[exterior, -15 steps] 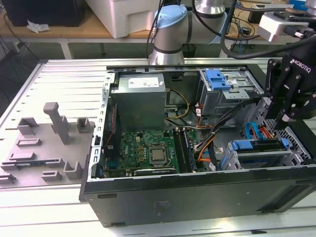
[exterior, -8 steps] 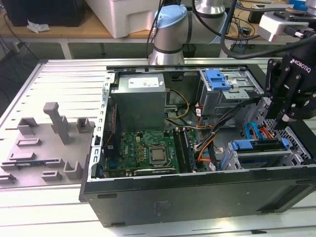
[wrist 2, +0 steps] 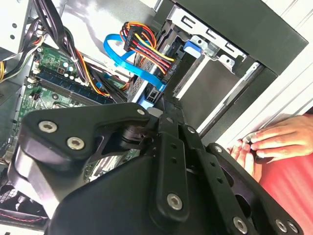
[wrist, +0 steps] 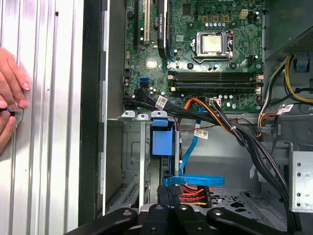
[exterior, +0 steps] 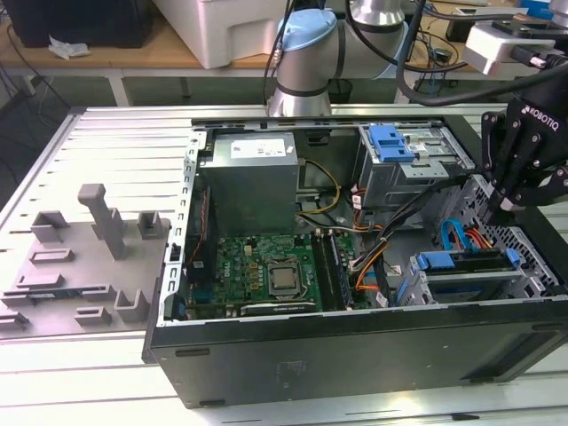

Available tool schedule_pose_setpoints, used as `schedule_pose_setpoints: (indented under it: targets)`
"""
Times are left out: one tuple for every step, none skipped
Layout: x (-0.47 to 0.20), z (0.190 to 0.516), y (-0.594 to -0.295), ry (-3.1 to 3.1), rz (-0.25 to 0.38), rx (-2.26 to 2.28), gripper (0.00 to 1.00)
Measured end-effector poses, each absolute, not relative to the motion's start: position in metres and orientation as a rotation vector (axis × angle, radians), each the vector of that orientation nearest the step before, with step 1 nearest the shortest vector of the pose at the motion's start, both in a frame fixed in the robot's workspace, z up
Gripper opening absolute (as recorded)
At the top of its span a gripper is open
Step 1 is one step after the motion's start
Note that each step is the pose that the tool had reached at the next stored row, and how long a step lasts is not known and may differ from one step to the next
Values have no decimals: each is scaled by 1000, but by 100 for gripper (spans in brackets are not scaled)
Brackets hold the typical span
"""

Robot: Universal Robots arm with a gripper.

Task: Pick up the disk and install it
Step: 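Insert the second disk wire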

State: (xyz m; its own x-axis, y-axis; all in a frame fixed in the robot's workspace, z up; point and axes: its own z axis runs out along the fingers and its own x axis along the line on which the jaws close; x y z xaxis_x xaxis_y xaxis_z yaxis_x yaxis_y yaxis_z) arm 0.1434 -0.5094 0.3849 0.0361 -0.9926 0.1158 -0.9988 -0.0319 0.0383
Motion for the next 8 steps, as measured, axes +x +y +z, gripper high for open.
schedule_pose_setpoints:
  targets:
    - [143,385,-509,-2107,86,2180,11]
    - [143,385,-509,-2107,86,2180,11]
    - [143,385,-509,-2107,86,2180,11]
    - [143,385,-509,-2107,86,2180,11]
    - [143,385,-509,-2107,86,2180,11]
    - [143,385,-509,-2107,86,2180,11]
    - [143,385,-509,-2107,86,2180,11]
    - [143,385,-509,-2107,86,2180,11]
